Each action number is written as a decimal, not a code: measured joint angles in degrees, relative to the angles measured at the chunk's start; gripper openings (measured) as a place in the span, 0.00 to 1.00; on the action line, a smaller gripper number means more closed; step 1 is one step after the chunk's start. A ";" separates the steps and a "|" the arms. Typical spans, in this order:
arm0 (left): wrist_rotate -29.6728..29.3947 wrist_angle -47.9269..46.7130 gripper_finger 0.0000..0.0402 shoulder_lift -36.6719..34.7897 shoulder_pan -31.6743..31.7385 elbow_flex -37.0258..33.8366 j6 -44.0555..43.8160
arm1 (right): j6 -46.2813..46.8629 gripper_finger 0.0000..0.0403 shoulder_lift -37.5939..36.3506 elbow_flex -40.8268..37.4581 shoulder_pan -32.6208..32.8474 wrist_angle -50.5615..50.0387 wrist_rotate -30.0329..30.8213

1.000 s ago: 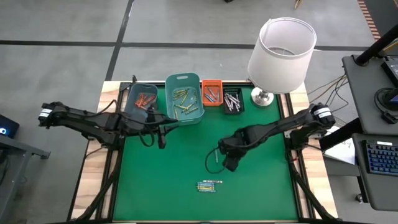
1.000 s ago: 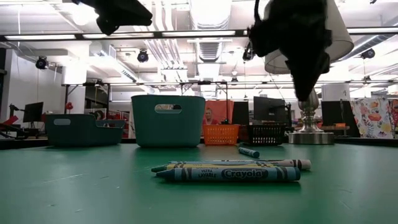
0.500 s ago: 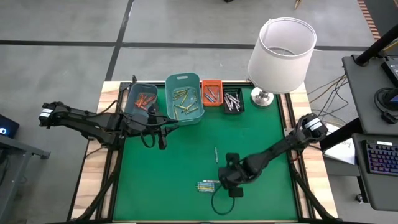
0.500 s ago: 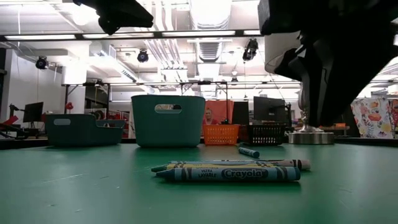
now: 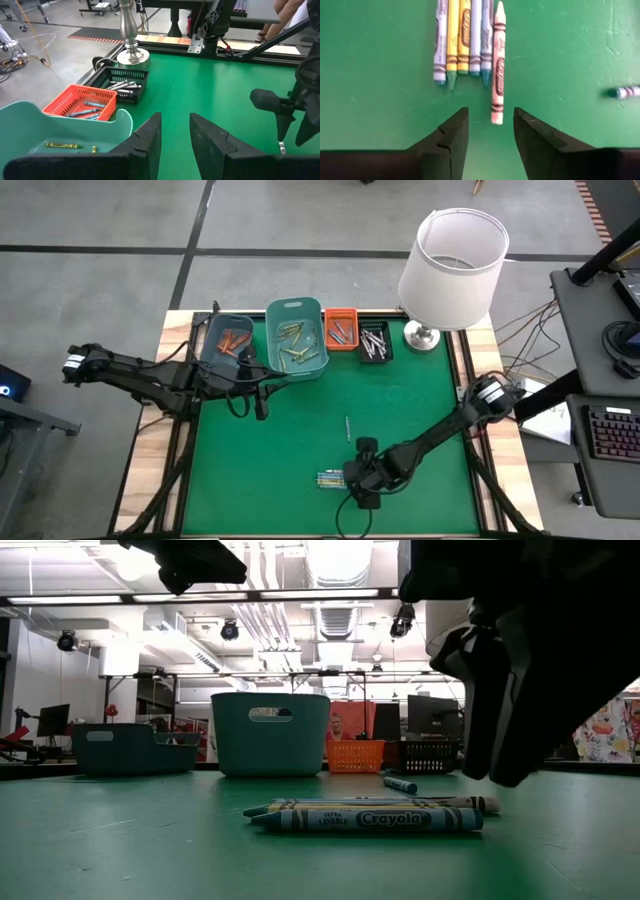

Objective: Sort crayons
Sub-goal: Put the white crayon into the black bin, then put the blue crayon into the orange bin

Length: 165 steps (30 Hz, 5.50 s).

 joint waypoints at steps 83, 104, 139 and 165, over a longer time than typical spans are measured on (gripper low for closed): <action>-0.22 0.91 0.21 -2.06 -0.35 -0.02 3.78 | -2.75 0.03 -7.14 11.16 -45.49 -28.70 12.04; -0.20 0.79 0.21 -1.97 -0.39 -0.02 0.74 | -3.85 0.20 -7.14 1.92 -56.78 -22.71 11.42; -0.24 10.71 0.21 -1.90 -3.82 -5.68 -5.35 | 16.06 0.31 -8.91 4.83 -26.73 -16.99 4.06; -0.26 10.69 0.21 -1.91 -3.78 -5.69 2.15 | 34.46 0.31 0.57 4.24 -18.87 -12.25 0.14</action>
